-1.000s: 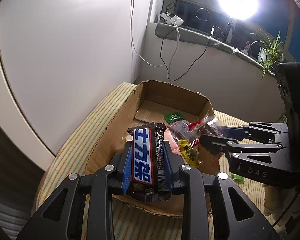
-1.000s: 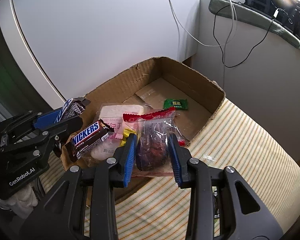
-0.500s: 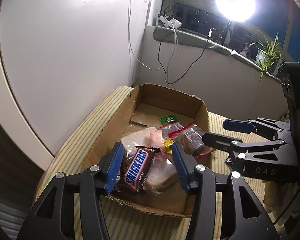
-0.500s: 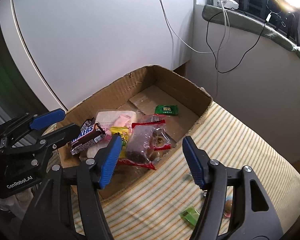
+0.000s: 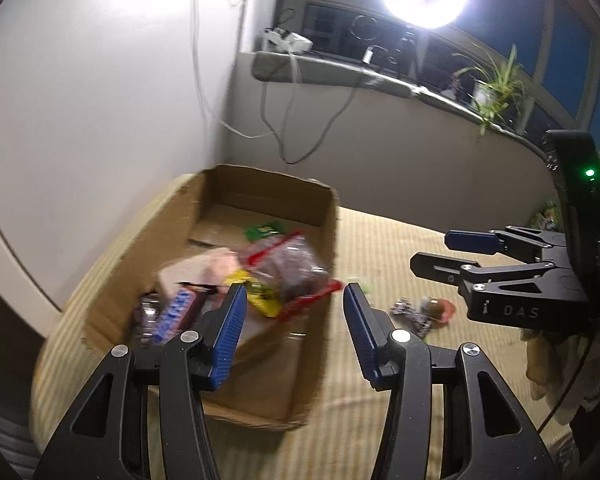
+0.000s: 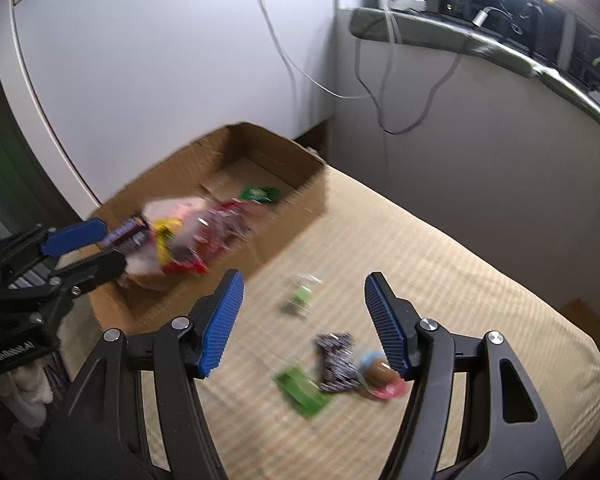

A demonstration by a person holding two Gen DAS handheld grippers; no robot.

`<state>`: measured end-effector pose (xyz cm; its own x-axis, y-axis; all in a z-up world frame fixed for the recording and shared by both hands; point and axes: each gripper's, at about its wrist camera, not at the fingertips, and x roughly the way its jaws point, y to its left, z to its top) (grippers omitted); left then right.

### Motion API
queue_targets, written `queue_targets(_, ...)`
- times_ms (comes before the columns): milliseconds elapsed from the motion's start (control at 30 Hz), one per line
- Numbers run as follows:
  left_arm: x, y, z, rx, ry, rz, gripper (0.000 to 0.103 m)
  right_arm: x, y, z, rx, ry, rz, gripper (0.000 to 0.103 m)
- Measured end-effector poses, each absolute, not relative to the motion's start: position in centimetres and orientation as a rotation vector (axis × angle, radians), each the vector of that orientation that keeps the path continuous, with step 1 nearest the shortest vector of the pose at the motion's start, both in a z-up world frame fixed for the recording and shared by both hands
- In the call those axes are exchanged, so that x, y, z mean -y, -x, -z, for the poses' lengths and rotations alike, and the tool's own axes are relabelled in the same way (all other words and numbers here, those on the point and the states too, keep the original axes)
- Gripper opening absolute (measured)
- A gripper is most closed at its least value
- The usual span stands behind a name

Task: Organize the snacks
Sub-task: 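Withdraw both grippers from the box back over the remaining snacks, then grasp the green packet with the left gripper while the right gripper grasps the pink-wrapped chocolate ball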

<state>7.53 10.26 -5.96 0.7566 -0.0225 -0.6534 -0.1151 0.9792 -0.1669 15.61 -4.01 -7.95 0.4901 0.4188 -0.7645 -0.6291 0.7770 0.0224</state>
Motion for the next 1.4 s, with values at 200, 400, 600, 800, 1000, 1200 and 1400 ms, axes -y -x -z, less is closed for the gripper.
queue_targets(200,-6.9,-8.2,6.5,-0.734,0.184,0.019,0.041,7.5,-16.9,9.6,-0.889,0.269,-0.600,0.066)
queue_targets(400,-3.6,-8.6,8.0,-0.783,0.155,0.093,0.038,9.4,-17.6,11.0,-0.924,0.278,-0.588,0.066)
queue_targets(600,-1.1,-9.5,10.1,-0.854,0.131,0.153,0.038,10.7,-17.9,12.9,-0.964,0.286,-0.584,0.066)
queue_targets(800,0.5,-11.0,12.3,-0.910,0.089,0.177,0.050,11.5,-17.9,14.7,-0.990,0.300,-0.589,0.066)
queue_targets(1000,1.4,-11.9,13.3,-0.930,0.052,0.182,0.050,11.5,-17.9,15.5,-1.001,0.309,-0.599,0.066)
queue_targets(1200,1.9,-12.5,14.1,-0.939,0.029,0.172,0.050,10.9,-18.2,16.2,-1.013,0.326,-0.599,0.066)
queue_targets(1400,2.5,-12.7,14.5,-0.915,-0.016,0.166,0.049,10.4,-18.4,16.7,-1.009,0.347,-0.585,0.058)
